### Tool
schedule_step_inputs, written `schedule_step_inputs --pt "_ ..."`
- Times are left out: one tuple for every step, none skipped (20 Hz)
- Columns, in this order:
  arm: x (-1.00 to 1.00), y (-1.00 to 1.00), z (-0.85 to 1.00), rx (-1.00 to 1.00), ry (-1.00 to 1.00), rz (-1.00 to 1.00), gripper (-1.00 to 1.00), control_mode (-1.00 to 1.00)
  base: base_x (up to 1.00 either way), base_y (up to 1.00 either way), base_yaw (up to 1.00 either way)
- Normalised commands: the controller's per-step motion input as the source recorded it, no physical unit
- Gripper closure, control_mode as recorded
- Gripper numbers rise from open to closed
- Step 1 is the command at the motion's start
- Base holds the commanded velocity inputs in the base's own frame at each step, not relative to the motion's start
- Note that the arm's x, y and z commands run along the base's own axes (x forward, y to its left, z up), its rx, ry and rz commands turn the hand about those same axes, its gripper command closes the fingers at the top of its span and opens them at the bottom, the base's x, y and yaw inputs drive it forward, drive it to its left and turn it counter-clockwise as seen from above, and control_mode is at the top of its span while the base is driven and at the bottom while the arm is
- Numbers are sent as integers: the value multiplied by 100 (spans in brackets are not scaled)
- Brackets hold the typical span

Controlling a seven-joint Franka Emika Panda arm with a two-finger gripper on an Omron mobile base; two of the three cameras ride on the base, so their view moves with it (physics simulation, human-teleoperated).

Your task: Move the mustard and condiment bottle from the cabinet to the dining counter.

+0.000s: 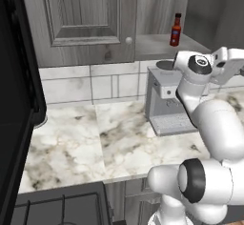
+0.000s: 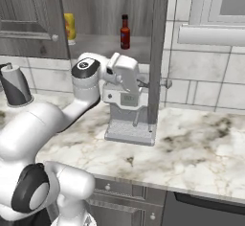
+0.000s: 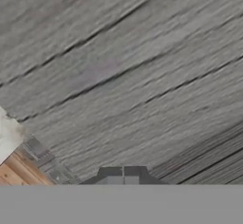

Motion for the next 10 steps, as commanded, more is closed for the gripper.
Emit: schedule_step_inputs --pt "14 -59 0 0 0 8 100 -100 0 0 0" --pt "6 -50 0 0 0 11 100 -100 0 0 0" --pt "0 -41 0 0 0 14 100 -100 0 0 0" --pt "0 -27 0 0 -5 17 100 -100 0 0 0" --pt "0 -13 0 0 -14 21 100 -100 0 0 0" --pt "-16 -5 0 0 -23 26 100 -100 0 0 0" --pt "-31 0 0 0 -28 29 100 -100 0 0 0" --pt "-43 0 0 0 -34 33 100 -100 0 0 0" --pt "-60 0 0 0 -42 36 100 -100 0 0 0" --pt "-64 0 -3 0 -44 37 100 -100 0 0 0"
